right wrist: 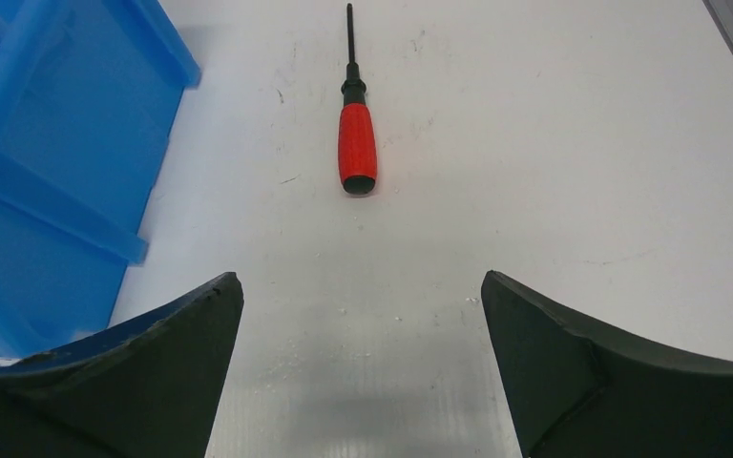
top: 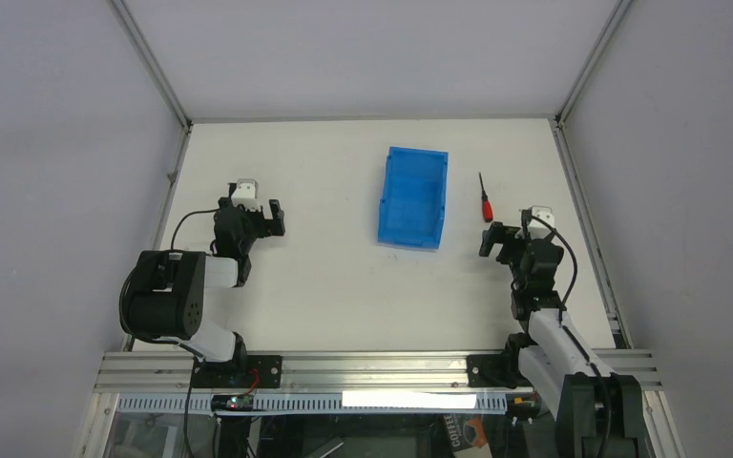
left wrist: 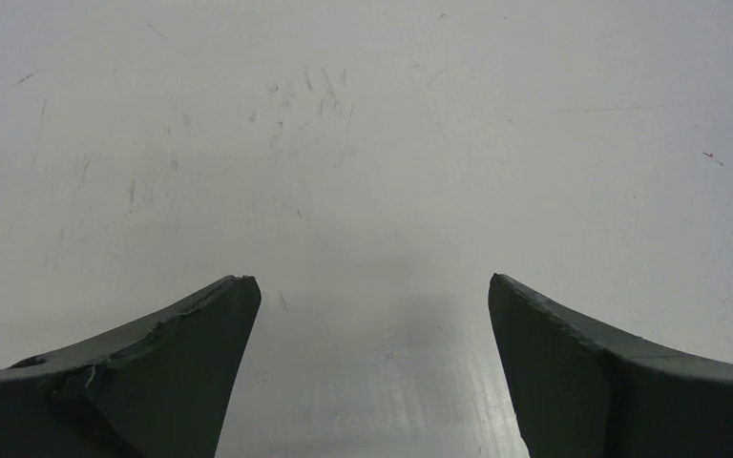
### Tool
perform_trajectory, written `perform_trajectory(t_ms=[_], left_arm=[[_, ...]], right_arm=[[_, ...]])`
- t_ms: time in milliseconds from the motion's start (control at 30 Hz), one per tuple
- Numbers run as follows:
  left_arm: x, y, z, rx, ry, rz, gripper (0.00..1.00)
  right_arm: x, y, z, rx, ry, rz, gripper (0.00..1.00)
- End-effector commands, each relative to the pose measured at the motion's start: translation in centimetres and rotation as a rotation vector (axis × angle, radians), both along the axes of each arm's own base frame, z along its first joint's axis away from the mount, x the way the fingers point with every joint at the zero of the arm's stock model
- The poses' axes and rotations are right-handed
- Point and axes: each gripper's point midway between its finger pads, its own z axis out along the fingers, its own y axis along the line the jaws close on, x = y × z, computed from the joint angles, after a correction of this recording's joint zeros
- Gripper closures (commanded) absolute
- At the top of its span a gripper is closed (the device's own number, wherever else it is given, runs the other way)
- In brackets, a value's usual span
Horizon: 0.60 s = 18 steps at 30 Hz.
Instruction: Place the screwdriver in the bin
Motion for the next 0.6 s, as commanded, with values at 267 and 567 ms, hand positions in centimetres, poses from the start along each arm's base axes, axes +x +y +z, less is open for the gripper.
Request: perform_trajectory(t_ms=[267, 567], left_arm=[[0.4, -0.2, 1.6, -0.025, -0.052, -0.005, 0.01], [0.4, -0.2, 1.6, -0.025, -0.053, -0.006, 0.01]], right_arm=[[3.1, 1.0, 7.9, 0.075, 0.135, 0.015, 0.01], [6.3, 0.8, 7.2, 0.037, 0.486, 0.019, 0.01]])
